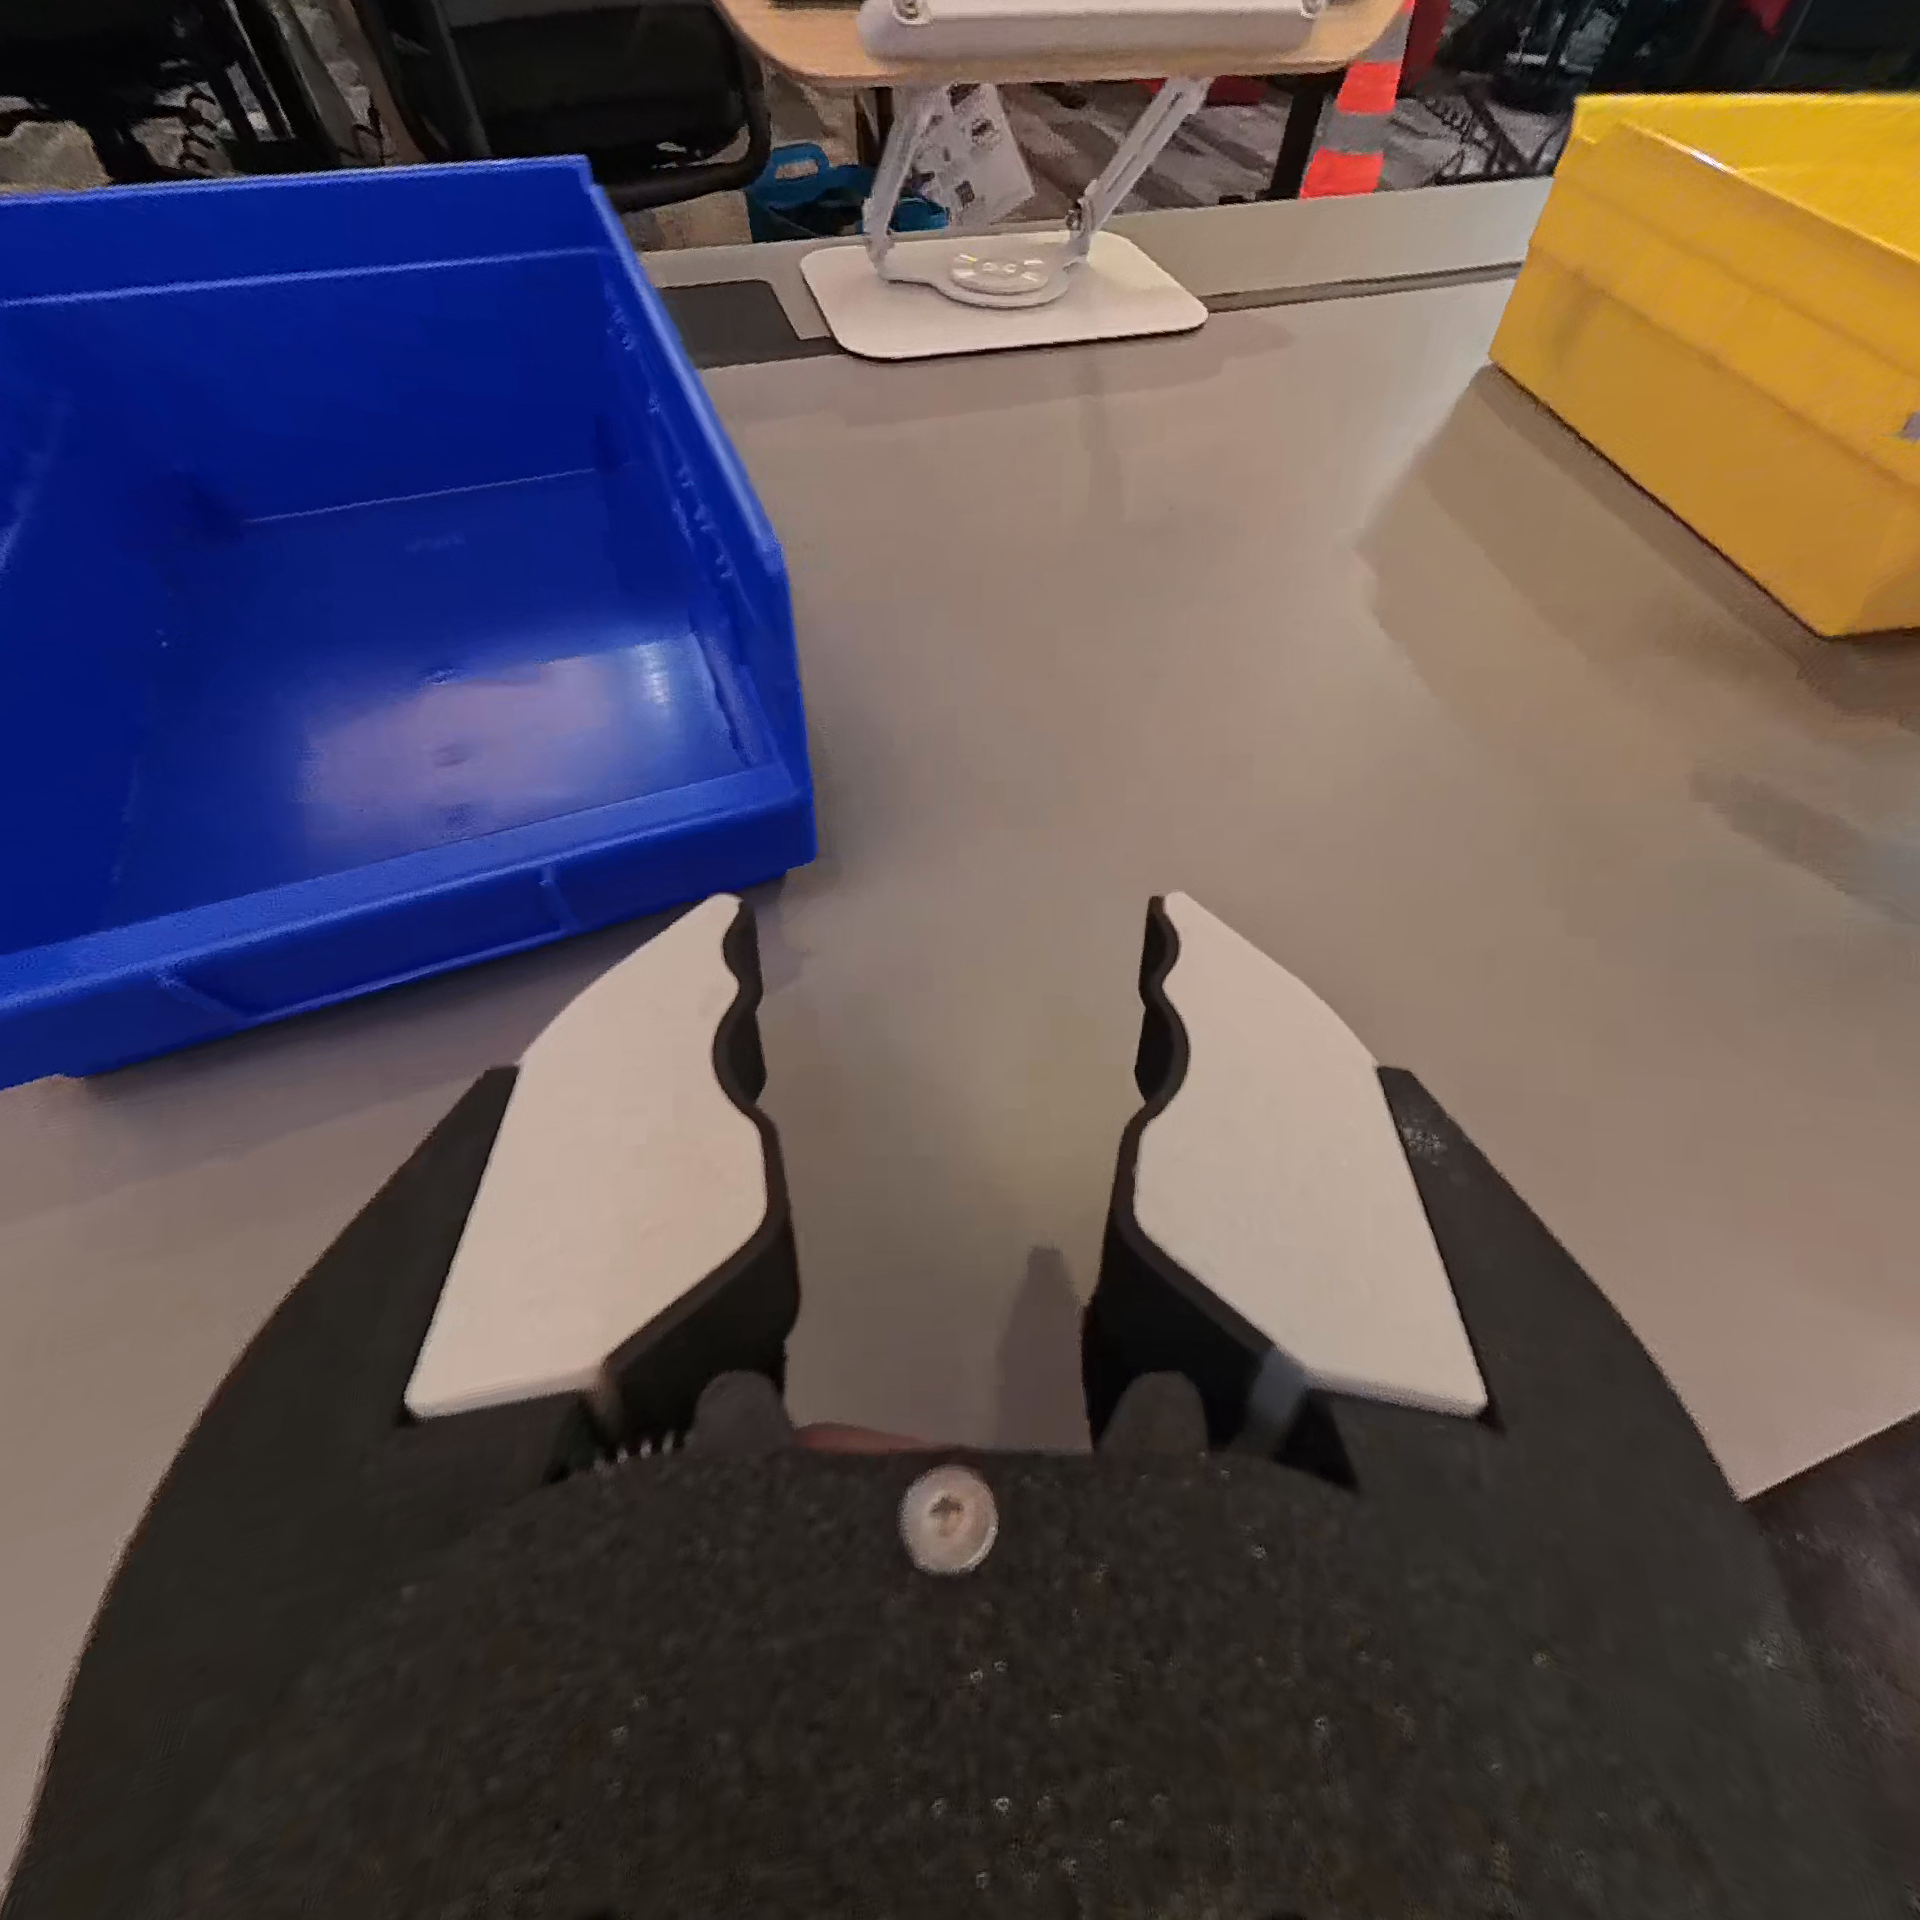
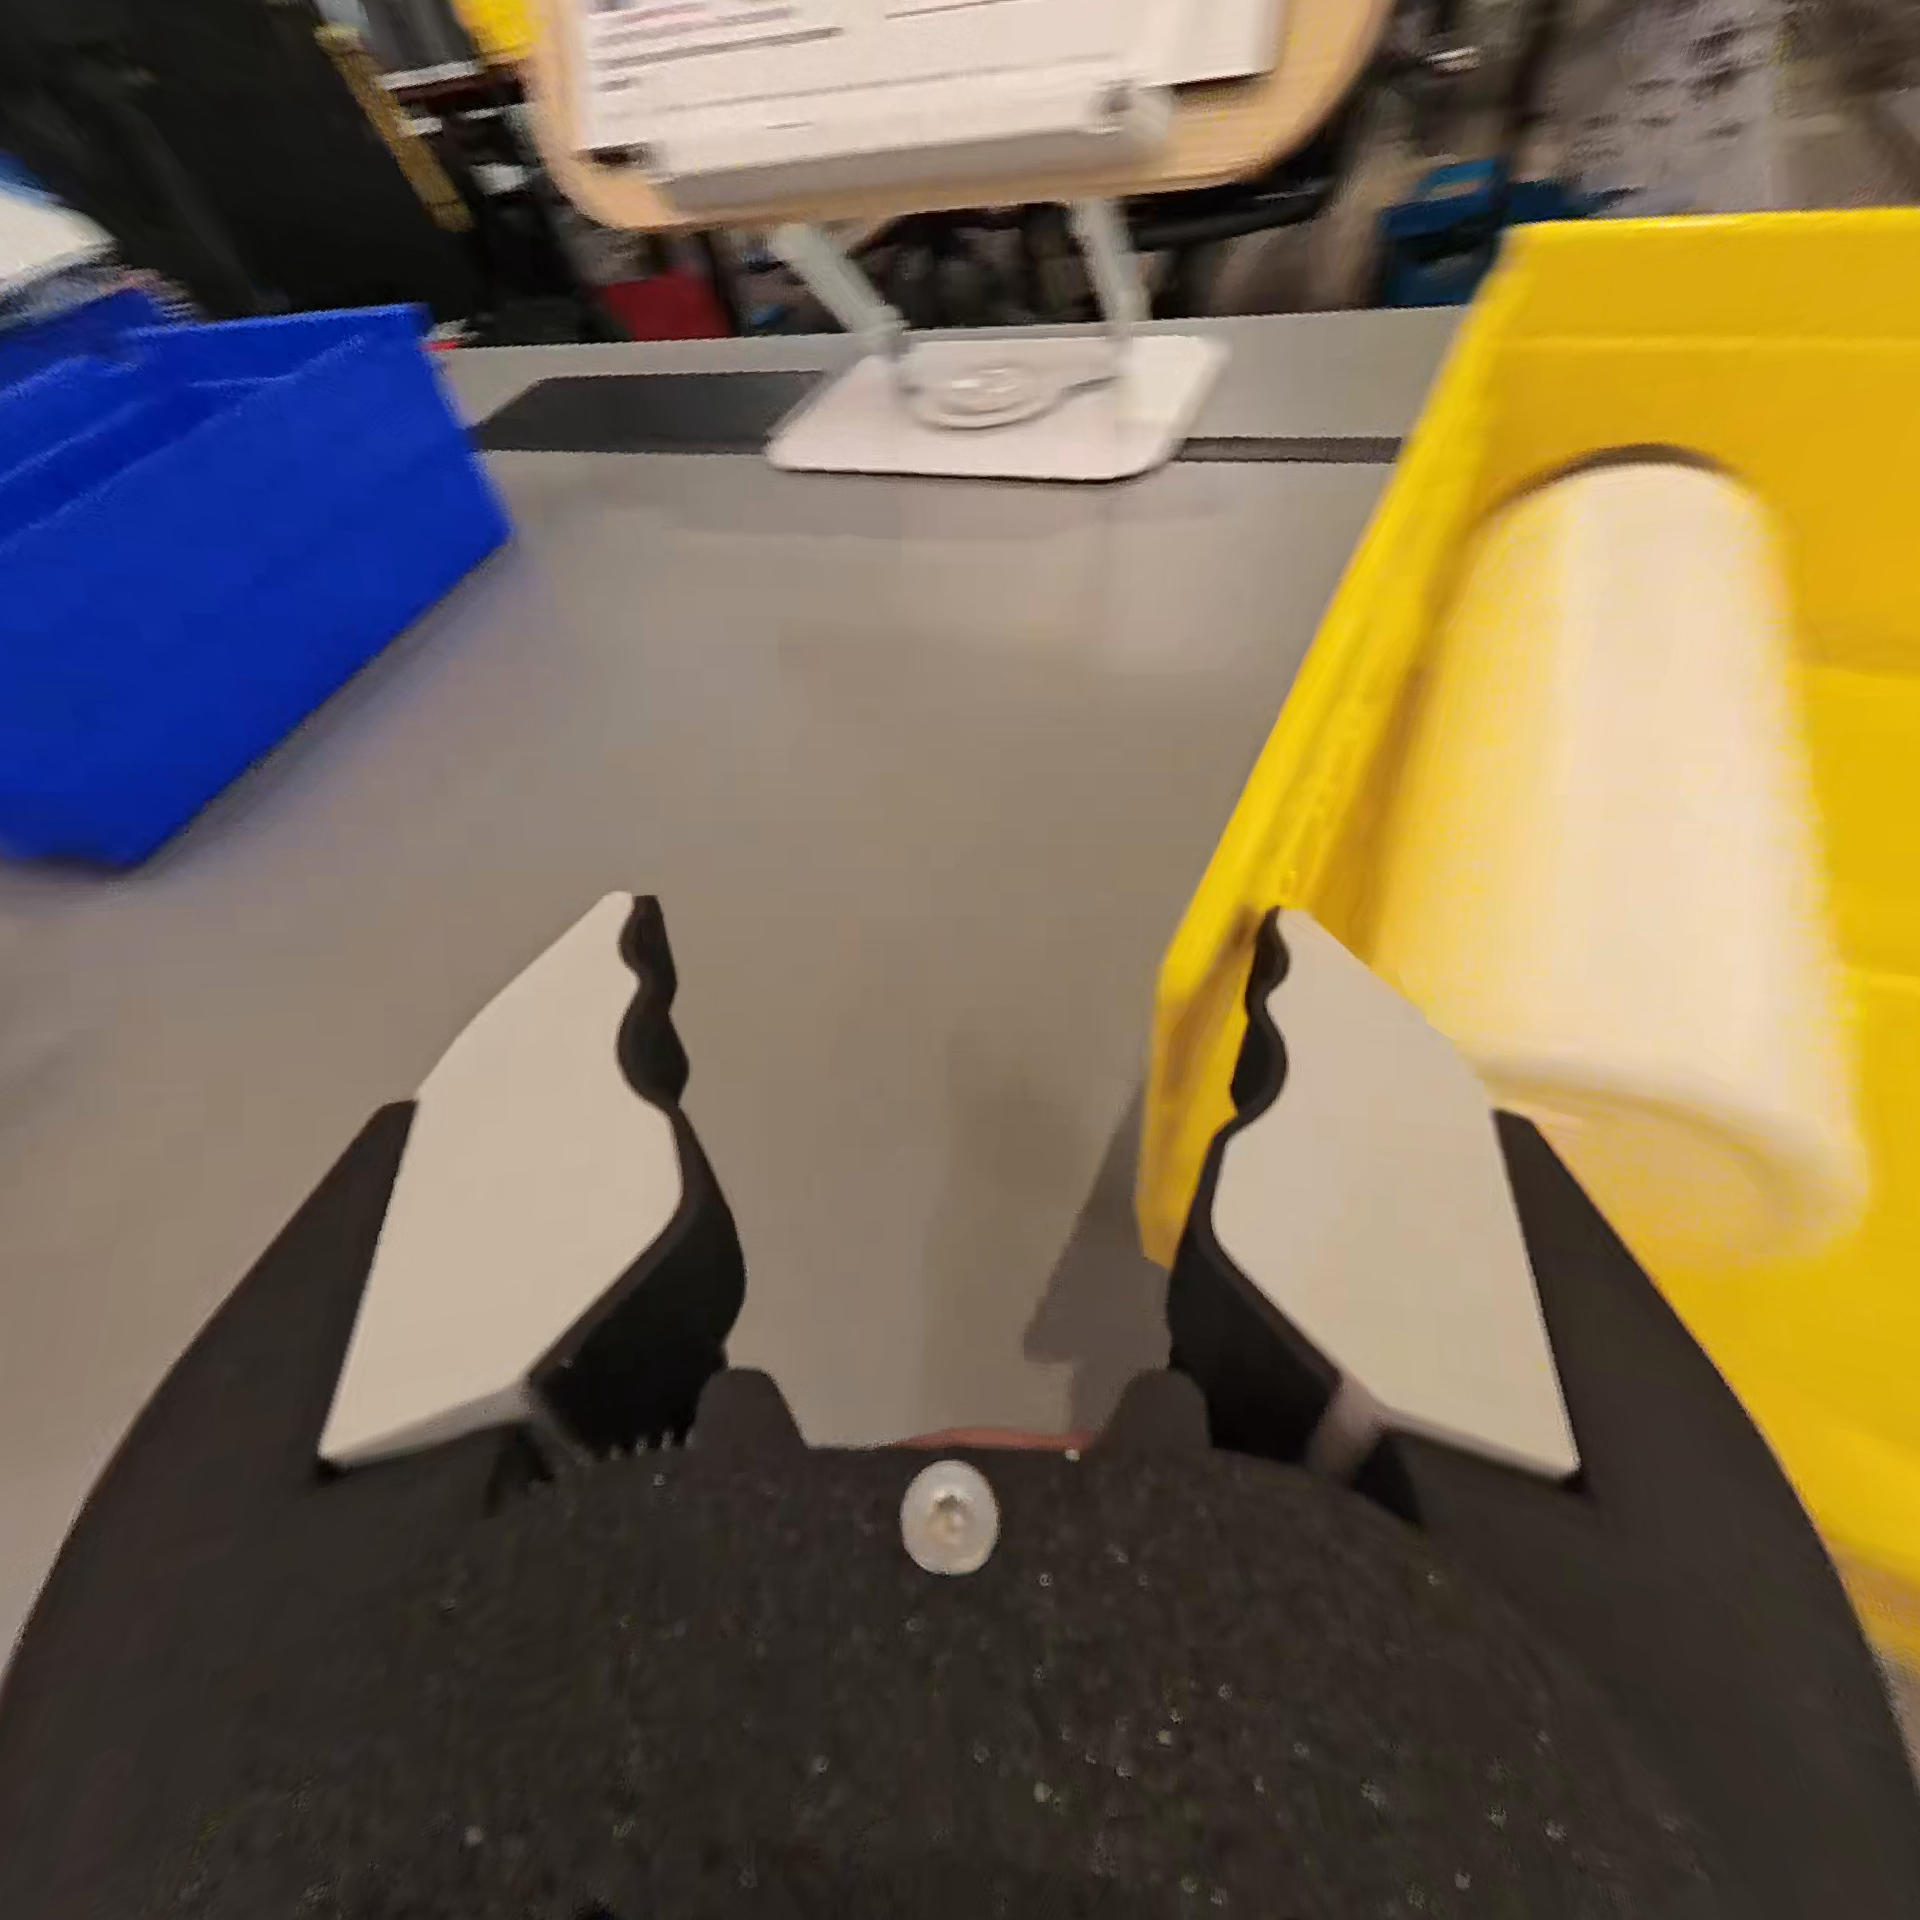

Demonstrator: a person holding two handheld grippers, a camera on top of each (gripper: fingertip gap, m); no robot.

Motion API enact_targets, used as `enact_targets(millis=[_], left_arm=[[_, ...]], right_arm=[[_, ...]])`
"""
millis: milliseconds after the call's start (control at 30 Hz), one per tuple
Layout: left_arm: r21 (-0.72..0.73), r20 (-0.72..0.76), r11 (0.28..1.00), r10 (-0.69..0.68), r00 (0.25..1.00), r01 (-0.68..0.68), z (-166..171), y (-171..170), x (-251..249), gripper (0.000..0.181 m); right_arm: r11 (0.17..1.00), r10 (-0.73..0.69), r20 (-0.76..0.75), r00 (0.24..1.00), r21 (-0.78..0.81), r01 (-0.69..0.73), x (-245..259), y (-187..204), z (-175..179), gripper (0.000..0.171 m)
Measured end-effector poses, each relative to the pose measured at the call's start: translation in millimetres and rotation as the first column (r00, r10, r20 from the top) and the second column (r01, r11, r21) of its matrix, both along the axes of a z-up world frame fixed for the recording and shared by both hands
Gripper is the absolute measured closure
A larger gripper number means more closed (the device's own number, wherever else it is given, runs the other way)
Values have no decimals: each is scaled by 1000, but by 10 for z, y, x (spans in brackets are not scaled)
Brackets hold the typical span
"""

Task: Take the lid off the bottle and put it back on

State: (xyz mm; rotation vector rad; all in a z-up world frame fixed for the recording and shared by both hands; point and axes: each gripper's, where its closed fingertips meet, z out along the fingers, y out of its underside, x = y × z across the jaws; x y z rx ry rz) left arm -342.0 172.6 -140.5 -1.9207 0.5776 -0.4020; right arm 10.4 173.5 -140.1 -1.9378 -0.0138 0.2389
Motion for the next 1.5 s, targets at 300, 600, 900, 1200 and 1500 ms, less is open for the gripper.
enact_targets(millis=[300,600,900,1200,1500], left_arm=[[-41,-34,926,-376,926,375,-39,-152,2024,100],[-181,-39,899,-413,910,400,-202,513,3159,177],[-31,-119,985,-175,977,172,123,494,2274,177],[-26,-206,994,100,973,-107,18,753,724,176],[-184,63,980,-62,996,73,19,245,684,124]], right_arm=[[972,92,106,990,205,-113,-140,-705,504,94],[934,-354,48,934,70,350,632,-894,74,101],[888,-452,147,880,-17,459,454,-505,126,164],[974,-211,167,963,-49,221,-896,395,15,166],[997,-74,262,962,12,73,-1047,365,38,140]])
